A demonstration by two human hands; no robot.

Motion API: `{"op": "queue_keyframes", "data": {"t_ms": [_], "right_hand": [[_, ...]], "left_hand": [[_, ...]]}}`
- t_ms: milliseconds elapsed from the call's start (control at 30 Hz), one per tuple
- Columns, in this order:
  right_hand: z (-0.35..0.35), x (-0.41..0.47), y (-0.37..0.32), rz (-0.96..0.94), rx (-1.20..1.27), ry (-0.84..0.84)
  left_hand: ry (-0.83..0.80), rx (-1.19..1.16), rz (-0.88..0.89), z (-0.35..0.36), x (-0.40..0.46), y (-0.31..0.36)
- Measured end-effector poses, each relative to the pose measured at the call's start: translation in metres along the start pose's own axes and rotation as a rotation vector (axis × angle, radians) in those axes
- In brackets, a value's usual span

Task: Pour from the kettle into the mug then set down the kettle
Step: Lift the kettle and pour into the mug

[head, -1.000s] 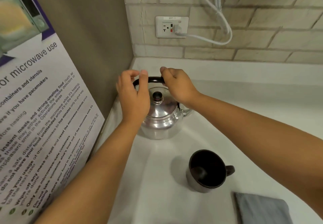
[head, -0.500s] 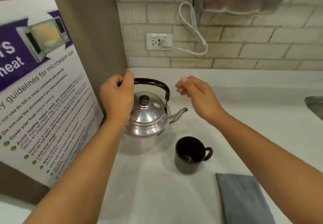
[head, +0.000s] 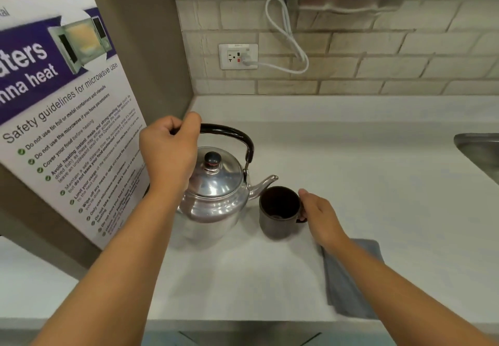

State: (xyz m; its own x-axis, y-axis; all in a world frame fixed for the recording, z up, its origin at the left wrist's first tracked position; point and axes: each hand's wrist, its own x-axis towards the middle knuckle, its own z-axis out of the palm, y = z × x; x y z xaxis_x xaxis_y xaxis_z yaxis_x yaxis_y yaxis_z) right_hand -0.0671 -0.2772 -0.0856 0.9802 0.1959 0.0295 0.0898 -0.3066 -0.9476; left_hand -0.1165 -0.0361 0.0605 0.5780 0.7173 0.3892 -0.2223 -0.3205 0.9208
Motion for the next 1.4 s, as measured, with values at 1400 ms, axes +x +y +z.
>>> {"op": "queue_keyframes", "data": {"t_ms": [1400], "right_hand": [[-0.008,-0.002,-0.003,-0.068,-0.109,0.092]], "left_hand": [[-0.192,0.426,0.346,0.024,0.012,0.055]]}}
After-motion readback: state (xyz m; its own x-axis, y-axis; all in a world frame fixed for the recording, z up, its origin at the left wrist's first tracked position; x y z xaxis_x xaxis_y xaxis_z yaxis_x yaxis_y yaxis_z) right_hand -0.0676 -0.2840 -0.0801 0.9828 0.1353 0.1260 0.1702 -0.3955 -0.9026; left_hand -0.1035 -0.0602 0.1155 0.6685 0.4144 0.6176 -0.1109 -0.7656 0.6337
